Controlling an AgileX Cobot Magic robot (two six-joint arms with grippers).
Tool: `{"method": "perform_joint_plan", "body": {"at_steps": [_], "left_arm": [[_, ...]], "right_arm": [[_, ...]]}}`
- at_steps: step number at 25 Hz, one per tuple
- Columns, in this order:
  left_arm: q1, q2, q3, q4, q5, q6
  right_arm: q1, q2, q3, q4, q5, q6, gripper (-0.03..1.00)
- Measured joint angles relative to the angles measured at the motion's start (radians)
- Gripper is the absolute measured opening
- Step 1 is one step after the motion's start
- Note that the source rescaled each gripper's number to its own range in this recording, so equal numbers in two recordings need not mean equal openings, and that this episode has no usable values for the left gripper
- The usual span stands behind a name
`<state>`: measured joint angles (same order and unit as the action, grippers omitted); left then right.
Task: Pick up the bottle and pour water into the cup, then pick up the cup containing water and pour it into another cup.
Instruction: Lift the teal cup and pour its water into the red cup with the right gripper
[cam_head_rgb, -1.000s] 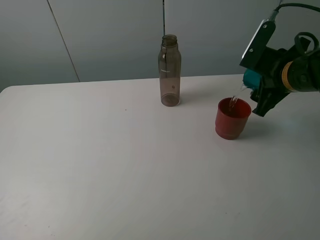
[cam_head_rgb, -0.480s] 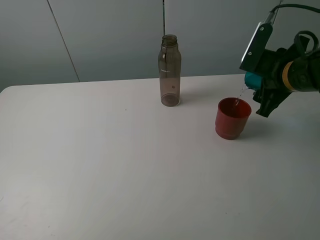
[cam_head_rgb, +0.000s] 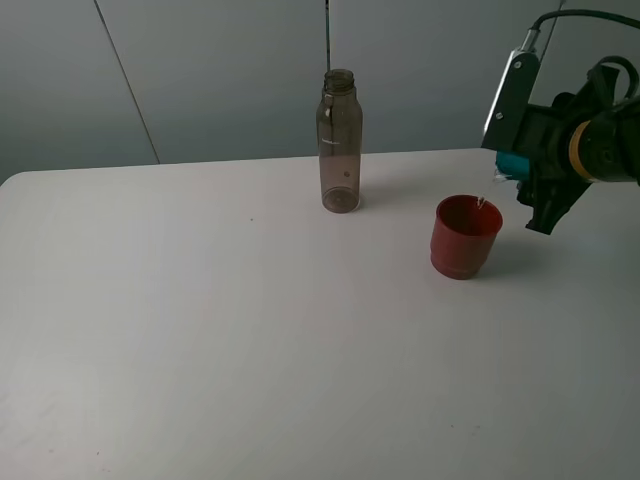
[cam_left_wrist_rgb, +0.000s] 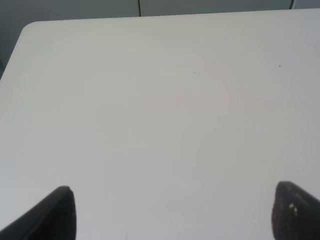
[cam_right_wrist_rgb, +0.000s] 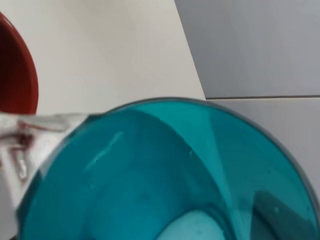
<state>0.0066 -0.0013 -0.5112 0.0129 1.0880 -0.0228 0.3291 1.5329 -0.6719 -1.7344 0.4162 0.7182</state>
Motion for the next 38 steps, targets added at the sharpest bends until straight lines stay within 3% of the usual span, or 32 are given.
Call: {"method": "perform_joint_plan", "body": {"at_steps": [38], "left_arm": [[0.000, 0.000, 0.000, 0.000, 0.000, 0.000]], "right_arm": [[0.029, 0.000, 0.000, 0.000, 0.029, -0.370, 0.10]]}}
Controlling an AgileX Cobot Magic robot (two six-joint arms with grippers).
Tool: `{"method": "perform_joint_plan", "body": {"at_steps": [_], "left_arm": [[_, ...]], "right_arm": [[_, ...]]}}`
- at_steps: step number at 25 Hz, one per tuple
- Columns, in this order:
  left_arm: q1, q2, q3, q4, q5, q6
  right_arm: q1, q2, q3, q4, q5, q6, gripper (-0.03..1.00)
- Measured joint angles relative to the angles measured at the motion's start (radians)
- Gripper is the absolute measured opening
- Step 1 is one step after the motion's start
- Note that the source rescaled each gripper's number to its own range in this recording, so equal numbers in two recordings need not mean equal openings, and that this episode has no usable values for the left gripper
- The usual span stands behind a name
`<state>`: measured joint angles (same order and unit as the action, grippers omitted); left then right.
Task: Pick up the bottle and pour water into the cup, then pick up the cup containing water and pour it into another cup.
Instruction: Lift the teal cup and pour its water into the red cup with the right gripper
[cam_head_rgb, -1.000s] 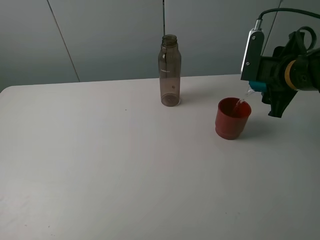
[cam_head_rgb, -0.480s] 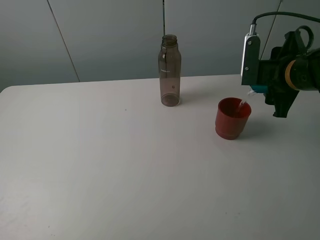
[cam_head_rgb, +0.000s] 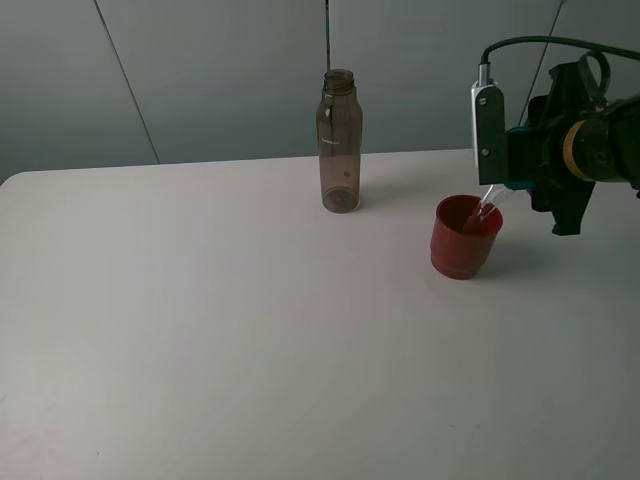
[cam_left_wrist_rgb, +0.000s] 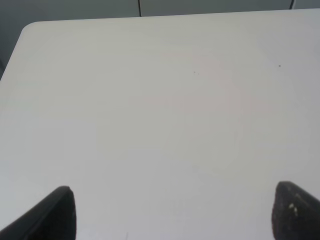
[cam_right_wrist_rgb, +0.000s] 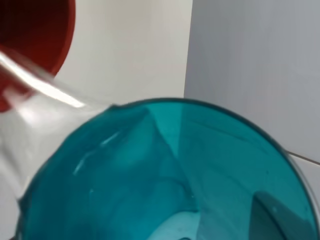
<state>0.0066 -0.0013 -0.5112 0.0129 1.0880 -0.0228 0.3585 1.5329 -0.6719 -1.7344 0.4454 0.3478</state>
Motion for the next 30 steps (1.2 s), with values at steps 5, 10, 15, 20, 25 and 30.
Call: {"method": "perform_joint_plan", "body": {"at_steps": [5, 10, 15, 20, 25, 30], "left_arm": [[0.000, 0.000, 0.000, 0.000, 0.000, 0.000], [0.000, 0.000, 0.000, 0.000, 0.000, 0.000], [0.000, 0.000, 0.000, 0.000, 0.000, 0.000], [0.000, 0.000, 0.000, 0.000, 0.000, 0.000], [0.000, 0.000, 0.000, 0.000, 0.000, 0.000], [0.000, 0.000, 0.000, 0.000, 0.000, 0.000]], "right_arm": [[0.000, 0.000, 0.000, 0.000, 0.002, -0.008, 0.10], [0.000, 0.000, 0.000, 0.000, 0.006, -0.035, 0.10], [0.000, 0.000, 0.000, 0.000, 0.009, -0.049, 0.10], [0.002, 0.020, -0.023, 0.000, 0.014, -0.056, 0.10], [0.018, 0.062, -0.052, -0.002, 0.046, -0.075, 0.10], [0.027, 0.083, -0.052, -0.002, 0.072, -0.131, 0.10]]}}
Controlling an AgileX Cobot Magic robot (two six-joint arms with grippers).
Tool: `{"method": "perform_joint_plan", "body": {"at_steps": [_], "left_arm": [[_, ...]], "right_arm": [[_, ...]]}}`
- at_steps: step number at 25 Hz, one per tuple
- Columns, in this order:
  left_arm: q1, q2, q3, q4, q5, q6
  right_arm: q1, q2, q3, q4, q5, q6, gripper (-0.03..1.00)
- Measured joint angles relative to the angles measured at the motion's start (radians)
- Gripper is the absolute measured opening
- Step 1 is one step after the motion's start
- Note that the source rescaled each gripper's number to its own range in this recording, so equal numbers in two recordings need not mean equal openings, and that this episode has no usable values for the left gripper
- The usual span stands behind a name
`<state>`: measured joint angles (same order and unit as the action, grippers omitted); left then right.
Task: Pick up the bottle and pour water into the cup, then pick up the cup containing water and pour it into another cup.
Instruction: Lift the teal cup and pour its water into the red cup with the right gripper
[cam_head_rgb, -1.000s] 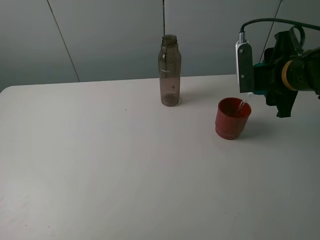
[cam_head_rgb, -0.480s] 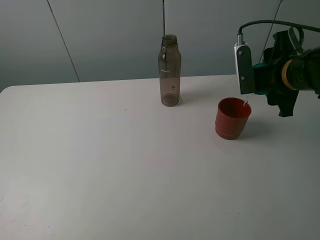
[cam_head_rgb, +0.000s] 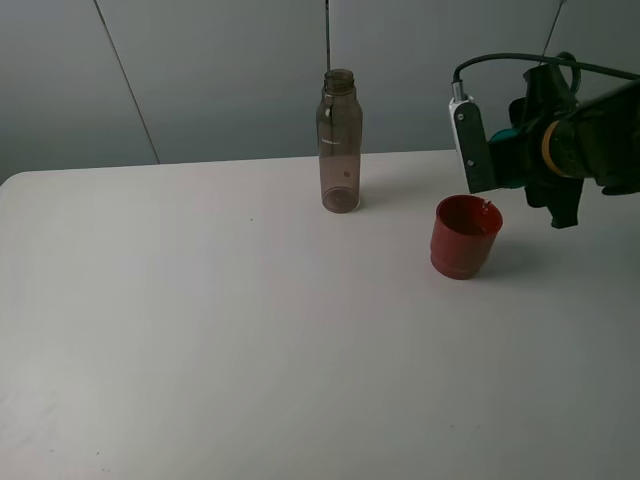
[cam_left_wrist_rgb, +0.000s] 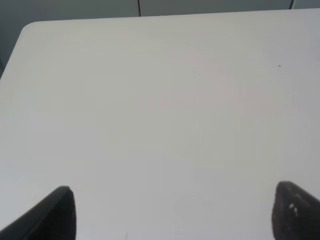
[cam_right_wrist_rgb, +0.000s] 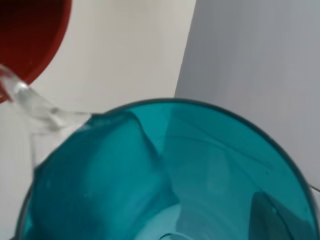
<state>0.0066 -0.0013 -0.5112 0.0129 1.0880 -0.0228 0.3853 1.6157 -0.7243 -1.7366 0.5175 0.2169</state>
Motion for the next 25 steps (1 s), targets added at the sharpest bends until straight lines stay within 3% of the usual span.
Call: {"method": "perform_joint_plan", "body": {"at_steps": [10, 16, 25], "left_arm": [[0.000, 0.000, 0.000, 0.000, 0.000, 0.000], [0.000, 0.000, 0.000, 0.000, 0.000, 0.000], [0.000, 0.000, 0.000, 0.000, 0.000, 0.006]], "right_arm": [[0.024, 0.001, 0.000, 0.000, 0.024, -0.065, 0.10], [0.050, 0.001, 0.000, 0.000, 0.056, -0.174, 0.10], [0.052, 0.001, 0.000, 0.000, 0.094, -0.199, 0.10]]}}
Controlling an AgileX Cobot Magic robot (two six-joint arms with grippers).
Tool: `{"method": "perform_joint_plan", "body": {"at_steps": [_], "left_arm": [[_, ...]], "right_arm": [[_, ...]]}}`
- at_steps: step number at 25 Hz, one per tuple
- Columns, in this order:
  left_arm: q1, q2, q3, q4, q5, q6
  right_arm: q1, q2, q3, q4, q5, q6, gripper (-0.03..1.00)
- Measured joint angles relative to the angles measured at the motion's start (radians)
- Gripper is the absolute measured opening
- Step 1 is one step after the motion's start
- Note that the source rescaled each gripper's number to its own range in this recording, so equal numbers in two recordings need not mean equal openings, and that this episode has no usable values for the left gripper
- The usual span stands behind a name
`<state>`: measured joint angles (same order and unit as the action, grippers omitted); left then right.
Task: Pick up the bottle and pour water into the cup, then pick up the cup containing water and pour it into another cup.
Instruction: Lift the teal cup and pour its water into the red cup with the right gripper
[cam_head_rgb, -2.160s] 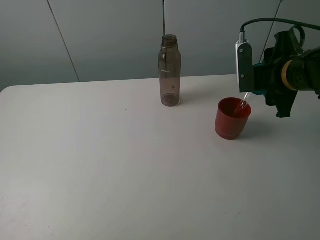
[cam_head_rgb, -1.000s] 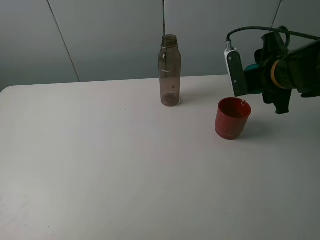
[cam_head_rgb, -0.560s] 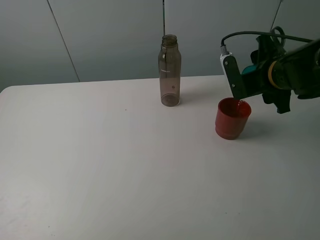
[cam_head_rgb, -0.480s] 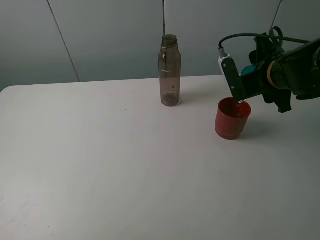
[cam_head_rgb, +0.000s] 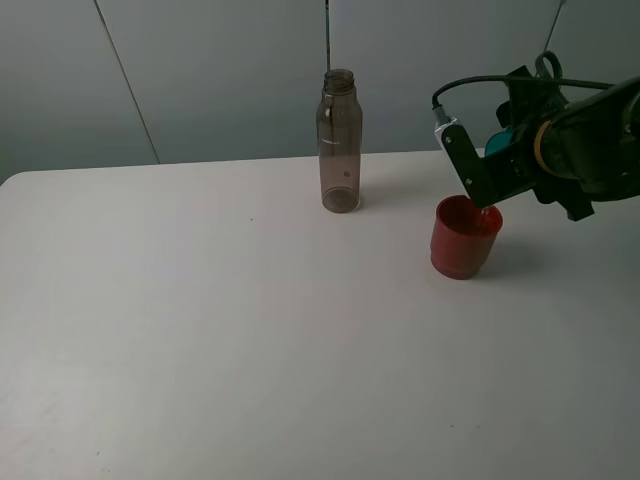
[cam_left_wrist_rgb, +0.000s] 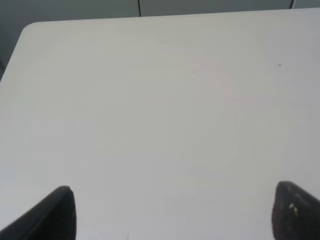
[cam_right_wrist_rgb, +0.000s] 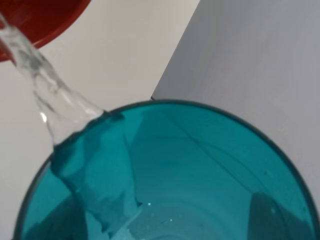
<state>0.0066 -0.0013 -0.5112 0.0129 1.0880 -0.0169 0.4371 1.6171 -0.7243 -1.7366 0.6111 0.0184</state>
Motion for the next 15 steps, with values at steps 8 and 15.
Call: {"method": "perform_joint_plan", "body": {"at_steps": [8, 15], "left_arm": [[0.000, 0.000, 0.000, 0.000, 0.000, 0.000], [0.000, 0.000, 0.000, 0.000, 0.000, 0.000]], "right_arm": [[0.028, 0.000, 0.000, 0.000, 0.017, -0.002, 0.10], [0.040, 0.000, 0.000, 0.000, 0.030, 0.002, 0.10]]}}
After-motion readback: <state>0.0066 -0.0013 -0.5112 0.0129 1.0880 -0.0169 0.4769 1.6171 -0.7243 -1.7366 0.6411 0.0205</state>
